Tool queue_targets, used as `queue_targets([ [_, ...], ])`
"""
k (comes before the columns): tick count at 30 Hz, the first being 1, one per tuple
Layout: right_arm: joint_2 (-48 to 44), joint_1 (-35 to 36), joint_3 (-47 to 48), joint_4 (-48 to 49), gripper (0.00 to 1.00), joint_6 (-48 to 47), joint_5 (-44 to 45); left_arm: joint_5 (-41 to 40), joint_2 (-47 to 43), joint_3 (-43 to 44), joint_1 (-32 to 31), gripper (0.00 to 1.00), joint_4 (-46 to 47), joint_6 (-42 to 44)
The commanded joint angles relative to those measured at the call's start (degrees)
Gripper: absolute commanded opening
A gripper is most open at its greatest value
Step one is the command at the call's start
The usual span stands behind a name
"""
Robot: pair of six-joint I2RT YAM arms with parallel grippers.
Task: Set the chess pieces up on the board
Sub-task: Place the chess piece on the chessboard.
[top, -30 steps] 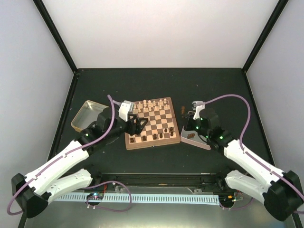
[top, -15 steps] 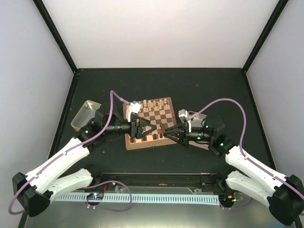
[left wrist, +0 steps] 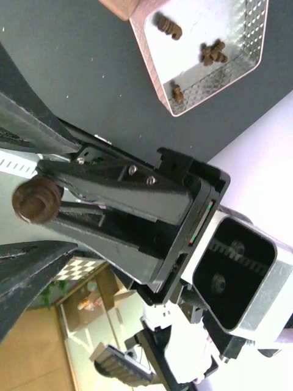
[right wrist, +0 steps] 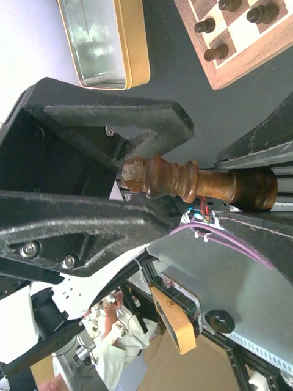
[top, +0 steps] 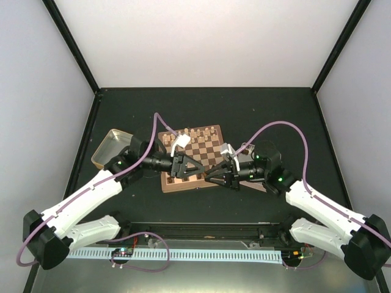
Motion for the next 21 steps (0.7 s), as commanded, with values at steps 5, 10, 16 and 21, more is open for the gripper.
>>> queue_targets([
  [5,1.61,0.75,2.35,-2.97,0.08,-3.24,1.05,6.93,2.25,3.23,0.3,0.13,-1.08,3.45],
  [10,1.19,0.7,2.1,-2.53,0.2,-2.75,3.68,6.4,2.1,3.08,0.27,0.02,-1.82,4.71],
  [16,-3.1,0.74,-0.08,-5.28,0.68,-2.69,11.94,-5.92,-0.17,4.22,0.27,0.01,-8.99,9.49],
  [21,-8.05,0.74,-2.55,-11.06,0.76,0.05,28.16,-32.57,-3.63,4.4,-2.45,0.01,-16.73,14.08],
])
